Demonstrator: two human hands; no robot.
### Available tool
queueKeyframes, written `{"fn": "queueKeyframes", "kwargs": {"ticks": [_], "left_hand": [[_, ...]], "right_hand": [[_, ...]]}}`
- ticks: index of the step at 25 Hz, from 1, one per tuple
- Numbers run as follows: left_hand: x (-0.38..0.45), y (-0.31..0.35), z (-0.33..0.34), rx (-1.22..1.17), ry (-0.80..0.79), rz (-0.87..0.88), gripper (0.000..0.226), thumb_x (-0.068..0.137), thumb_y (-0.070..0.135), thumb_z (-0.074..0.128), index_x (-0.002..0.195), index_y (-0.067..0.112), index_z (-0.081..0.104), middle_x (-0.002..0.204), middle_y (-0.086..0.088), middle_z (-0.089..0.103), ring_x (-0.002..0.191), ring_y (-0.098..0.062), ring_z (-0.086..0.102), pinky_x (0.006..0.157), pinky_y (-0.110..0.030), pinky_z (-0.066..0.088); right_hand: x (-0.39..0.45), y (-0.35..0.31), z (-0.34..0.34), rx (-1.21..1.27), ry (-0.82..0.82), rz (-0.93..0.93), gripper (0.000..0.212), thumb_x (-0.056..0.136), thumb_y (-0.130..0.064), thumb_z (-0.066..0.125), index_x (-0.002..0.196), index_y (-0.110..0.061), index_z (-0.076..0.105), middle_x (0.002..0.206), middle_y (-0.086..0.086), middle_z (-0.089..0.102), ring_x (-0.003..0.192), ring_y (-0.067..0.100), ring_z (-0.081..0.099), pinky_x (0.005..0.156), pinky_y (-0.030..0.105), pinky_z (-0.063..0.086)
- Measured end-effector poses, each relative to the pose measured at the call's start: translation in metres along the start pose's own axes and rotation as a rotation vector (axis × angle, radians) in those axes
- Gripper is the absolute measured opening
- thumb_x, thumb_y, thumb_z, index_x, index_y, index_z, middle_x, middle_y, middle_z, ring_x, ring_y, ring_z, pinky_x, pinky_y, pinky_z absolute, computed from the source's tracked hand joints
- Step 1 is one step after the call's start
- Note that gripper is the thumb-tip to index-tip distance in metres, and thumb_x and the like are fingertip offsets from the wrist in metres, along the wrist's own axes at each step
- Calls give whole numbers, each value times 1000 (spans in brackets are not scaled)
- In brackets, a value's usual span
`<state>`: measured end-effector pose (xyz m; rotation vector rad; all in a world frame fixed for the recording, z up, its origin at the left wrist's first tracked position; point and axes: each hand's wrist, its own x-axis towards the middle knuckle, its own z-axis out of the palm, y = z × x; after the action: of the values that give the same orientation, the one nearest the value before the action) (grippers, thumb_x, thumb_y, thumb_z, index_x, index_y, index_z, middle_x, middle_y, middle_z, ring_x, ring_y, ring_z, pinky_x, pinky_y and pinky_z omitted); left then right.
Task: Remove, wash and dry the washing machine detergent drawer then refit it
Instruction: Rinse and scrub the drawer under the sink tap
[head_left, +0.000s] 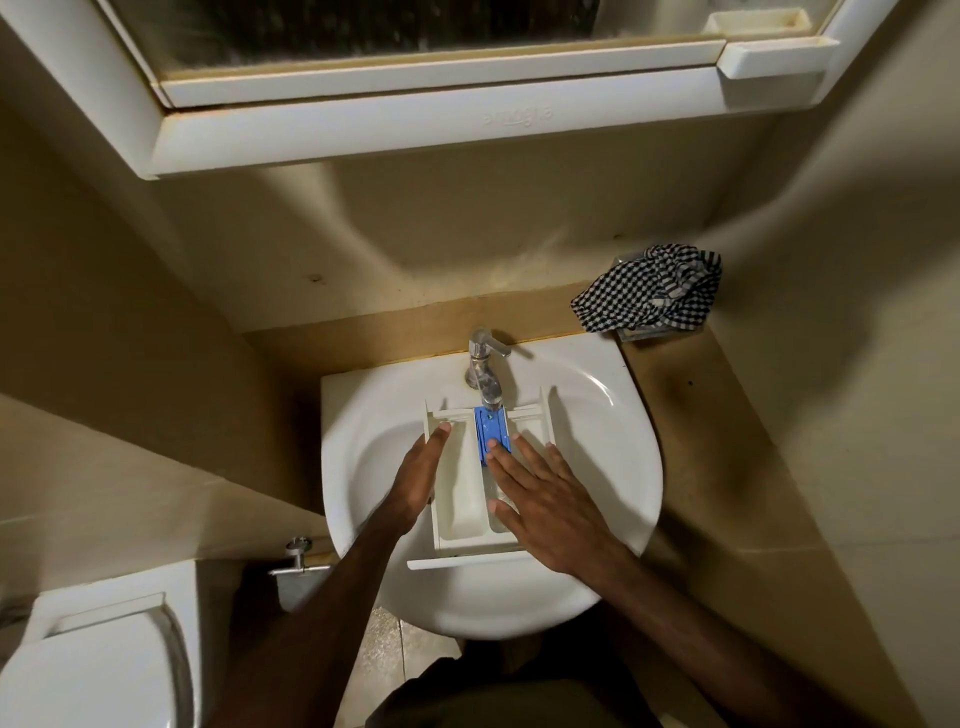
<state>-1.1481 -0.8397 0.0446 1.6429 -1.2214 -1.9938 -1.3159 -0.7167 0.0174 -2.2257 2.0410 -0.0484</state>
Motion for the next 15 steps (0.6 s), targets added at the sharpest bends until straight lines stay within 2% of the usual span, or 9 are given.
{"fn": "queueKeyframes", "kwargs": {"ticks": [4,6,8,12,15], "left_hand": [[1,0,1,8,-8,3,46,103,57,41,132,26,57,106,1,73,80,-8,73,54,-17,53],[2,-2,0,21,-16,-1,49,102,58,41,135,24,56,108,0,73,83,-10,72,54,-17,54],[1,-2,-1,13,-4,1,49,102,58,41,134,24,56,106,1,73,81,-9,72,52,-15,53],[-1,-2,0,11,-19,18,46,102,59,41,130,28,59,104,3,75,76,-5,75,54,-15,54],[-2,-3,-1,25,-30,10,50,99,64,40,132,31,57,109,2,76,86,-10,76,60,-20,57]], "right_hand": [[12,-15,-5,52,5,134,68,103,-56,37,157,-15,43,168,2,34,157,27,28,123,57,28],[0,-17,0,48,30,95,66,103,-55,37,154,-15,48,165,1,40,154,26,34,120,59,33],[0,-8,-4,17,30,39,65,104,-55,36,155,-17,47,166,-1,37,155,24,32,120,60,34],[13,-9,-7,37,10,101,65,103,-54,36,153,-15,49,164,1,41,153,26,35,120,61,33],[-3,-7,3,19,11,-7,62,107,-51,33,157,-16,45,168,0,34,157,24,29,121,60,32]]}}
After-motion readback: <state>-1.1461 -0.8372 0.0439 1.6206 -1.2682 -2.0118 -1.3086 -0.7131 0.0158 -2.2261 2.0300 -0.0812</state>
